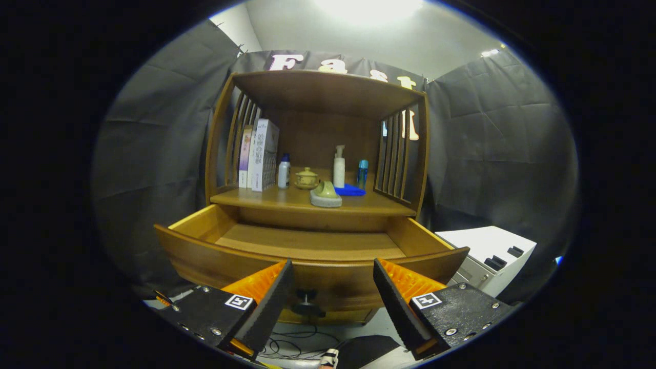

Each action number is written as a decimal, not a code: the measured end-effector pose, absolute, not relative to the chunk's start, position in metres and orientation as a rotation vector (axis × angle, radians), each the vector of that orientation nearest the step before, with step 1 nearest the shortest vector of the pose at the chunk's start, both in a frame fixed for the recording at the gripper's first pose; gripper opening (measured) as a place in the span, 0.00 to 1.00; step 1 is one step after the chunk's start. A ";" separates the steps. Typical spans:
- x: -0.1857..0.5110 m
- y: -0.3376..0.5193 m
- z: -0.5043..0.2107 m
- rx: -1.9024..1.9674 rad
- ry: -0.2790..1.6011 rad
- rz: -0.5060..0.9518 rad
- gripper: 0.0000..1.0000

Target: Pull open the drawer, take out the items inside it, and place them on the countertop above the cabinet.

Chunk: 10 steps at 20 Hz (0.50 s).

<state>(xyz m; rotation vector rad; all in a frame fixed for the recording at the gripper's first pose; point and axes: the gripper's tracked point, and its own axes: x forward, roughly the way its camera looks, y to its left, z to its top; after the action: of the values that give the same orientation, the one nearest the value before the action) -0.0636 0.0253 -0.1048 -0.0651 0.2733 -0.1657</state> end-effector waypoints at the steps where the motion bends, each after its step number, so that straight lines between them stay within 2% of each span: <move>1: -0.063 0.025 -0.110 -0.068 0.282 -0.165 0.96; 6: -0.059 0.033 -0.148 -0.053 0.365 -0.140 0.96; 10: -0.044 0.043 -0.142 -0.023 0.319 -0.115 0.96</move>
<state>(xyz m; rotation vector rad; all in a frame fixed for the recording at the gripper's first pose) -0.0439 0.0431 -0.1419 -0.0227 0.3193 -0.1149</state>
